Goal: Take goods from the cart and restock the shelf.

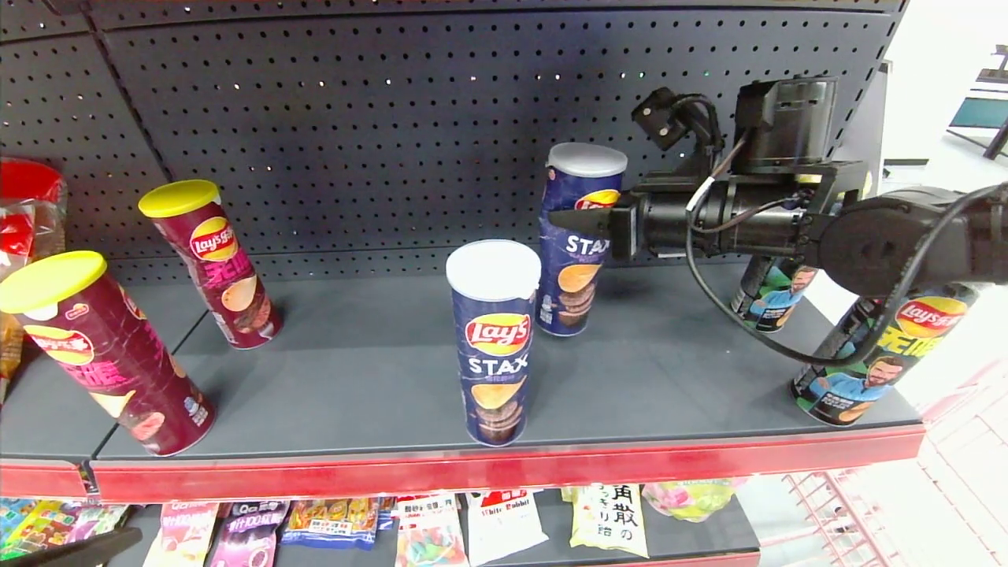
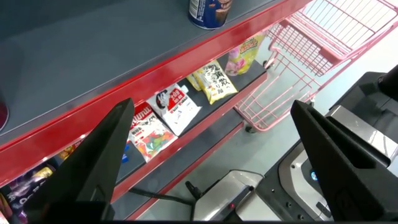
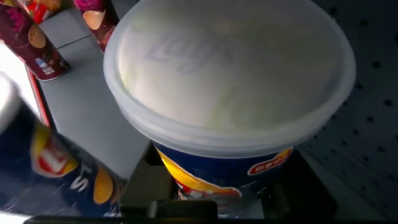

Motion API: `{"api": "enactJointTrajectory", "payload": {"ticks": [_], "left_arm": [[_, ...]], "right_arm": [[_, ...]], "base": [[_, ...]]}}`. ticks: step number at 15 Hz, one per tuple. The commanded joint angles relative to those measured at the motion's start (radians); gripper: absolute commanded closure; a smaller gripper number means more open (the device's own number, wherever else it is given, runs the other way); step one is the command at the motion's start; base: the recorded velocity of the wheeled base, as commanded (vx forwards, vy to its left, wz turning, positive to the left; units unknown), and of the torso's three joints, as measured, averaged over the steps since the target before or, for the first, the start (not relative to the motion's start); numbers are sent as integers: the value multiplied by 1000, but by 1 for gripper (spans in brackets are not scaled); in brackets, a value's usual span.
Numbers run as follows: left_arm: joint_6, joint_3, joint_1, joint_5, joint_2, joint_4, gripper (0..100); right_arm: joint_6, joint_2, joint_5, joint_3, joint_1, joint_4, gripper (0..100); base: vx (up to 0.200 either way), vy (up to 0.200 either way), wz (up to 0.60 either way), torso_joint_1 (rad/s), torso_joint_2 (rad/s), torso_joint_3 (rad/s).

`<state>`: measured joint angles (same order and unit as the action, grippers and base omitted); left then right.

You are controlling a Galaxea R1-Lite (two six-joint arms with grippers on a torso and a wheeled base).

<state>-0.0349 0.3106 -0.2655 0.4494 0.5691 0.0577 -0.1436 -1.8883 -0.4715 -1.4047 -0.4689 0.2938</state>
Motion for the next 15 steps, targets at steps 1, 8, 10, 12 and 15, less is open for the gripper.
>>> {"api": "enactJointTrajectory", "payload": {"ticks": [1, 8, 10, 12, 15], "left_arm": [[0, 7, 0, 0, 26, -1, 0], [-7, 8, 0, 0, 41, -2, 0], [-7, 8, 0, -1, 38, -2, 0], [-7, 8, 0, -1, 37, -2, 0], [-7, 8, 0, -3, 37, -2, 0]], "right_arm": [[-1, -54, 1, -37, -11, 1, 100], [1, -130, -1, -123, -36, 1, 100], [1, -143, -1, -135, -42, 1, 100], [1, -150, -1, -135, -43, 1, 100], [2, -156, -1, -145, -56, 1, 100]], "base": [[0, 0, 0, 0, 0, 0], [0, 0, 0, 0, 0, 0], [0, 0, 0, 0, 0, 0], [0, 0, 0, 0, 0, 0], [0, 0, 0, 0, 0, 0]]}}
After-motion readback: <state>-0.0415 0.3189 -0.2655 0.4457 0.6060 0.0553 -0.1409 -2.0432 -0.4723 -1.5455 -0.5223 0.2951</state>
